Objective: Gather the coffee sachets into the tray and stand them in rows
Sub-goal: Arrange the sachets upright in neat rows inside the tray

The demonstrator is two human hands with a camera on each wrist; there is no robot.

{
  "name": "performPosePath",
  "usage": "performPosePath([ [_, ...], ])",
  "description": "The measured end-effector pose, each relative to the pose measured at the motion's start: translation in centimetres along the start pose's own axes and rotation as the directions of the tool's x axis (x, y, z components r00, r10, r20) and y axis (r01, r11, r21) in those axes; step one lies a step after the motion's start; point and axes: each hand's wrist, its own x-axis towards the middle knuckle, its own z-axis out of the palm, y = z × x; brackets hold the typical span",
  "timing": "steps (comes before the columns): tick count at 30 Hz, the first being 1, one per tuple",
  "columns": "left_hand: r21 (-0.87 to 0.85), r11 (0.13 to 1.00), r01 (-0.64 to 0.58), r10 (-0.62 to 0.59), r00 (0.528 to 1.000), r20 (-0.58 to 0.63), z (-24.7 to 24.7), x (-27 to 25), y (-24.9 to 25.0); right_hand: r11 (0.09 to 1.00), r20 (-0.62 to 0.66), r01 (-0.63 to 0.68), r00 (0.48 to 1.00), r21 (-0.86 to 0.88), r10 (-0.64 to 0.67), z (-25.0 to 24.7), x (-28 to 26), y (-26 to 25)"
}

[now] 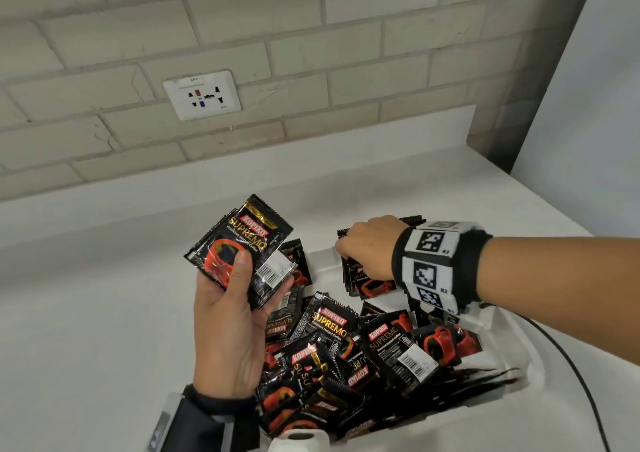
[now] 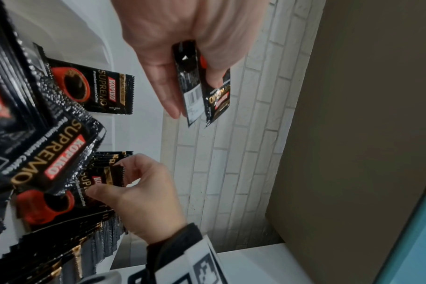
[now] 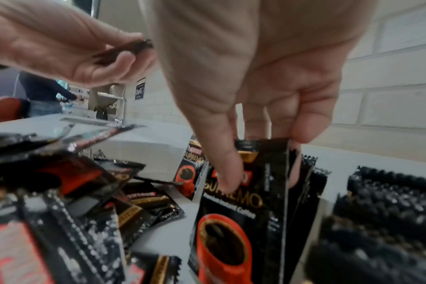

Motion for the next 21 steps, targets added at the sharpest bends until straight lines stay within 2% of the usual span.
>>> performPosePath([
  [6,0.016,1.0,-0.002,0.001,0.999,0.032,0.3,0.2,-0.3,0.999,-0.032,-0.01,0.999,-0.047,0.008,0.7,0.7,0.2],
  [21,0.034,0.999,0.03,-0.031,0.999,0.036,0.4,-0.1,-0.7,0.998,-0.157,-0.064,0.985,0.012,0.065,0.9,0.8,0.5],
])
